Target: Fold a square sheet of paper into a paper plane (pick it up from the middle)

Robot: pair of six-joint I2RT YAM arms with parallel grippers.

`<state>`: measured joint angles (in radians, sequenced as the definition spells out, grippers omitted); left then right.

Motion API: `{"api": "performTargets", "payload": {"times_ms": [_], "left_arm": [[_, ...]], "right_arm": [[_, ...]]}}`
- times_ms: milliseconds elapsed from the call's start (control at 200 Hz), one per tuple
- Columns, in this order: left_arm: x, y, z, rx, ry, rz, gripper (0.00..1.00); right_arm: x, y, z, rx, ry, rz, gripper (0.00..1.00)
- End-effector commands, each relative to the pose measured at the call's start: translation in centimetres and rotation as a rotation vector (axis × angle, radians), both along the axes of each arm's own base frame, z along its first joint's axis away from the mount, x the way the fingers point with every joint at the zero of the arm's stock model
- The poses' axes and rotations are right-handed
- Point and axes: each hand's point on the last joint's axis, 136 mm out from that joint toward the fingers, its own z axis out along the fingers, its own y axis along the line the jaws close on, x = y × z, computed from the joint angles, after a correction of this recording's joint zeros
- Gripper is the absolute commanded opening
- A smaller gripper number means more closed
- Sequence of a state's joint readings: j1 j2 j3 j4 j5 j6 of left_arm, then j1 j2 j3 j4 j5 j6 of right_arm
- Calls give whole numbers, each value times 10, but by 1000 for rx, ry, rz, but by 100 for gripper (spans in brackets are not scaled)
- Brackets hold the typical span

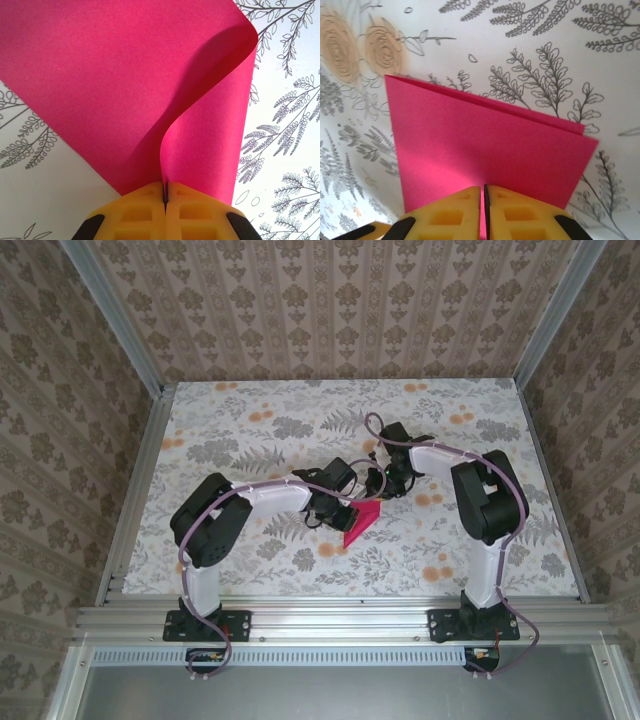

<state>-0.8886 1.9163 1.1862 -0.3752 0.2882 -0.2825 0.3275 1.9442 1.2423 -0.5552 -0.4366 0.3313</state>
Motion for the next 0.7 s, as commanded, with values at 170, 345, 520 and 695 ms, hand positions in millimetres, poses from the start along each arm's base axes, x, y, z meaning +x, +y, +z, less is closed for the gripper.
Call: {"api": "performTargets", "payload": {"times_ms": [170, 345, 520, 695], "left_arm": [[-2, 12, -11, 52, 15, 12, 1], [-2, 12, -10, 48, 11, 12, 1], [-3, 14, -12, 54, 16, 12, 1], [-3, 16, -12, 62, 14, 20, 1]], "right_arm": [[-19, 10, 58, 230, -73, -100, 11], [-42, 20, 43, 315, -21, -159, 7], [-56, 31, 23, 340, 30, -175, 6], [-62, 33, 14, 352, 44, -186, 6]]}}
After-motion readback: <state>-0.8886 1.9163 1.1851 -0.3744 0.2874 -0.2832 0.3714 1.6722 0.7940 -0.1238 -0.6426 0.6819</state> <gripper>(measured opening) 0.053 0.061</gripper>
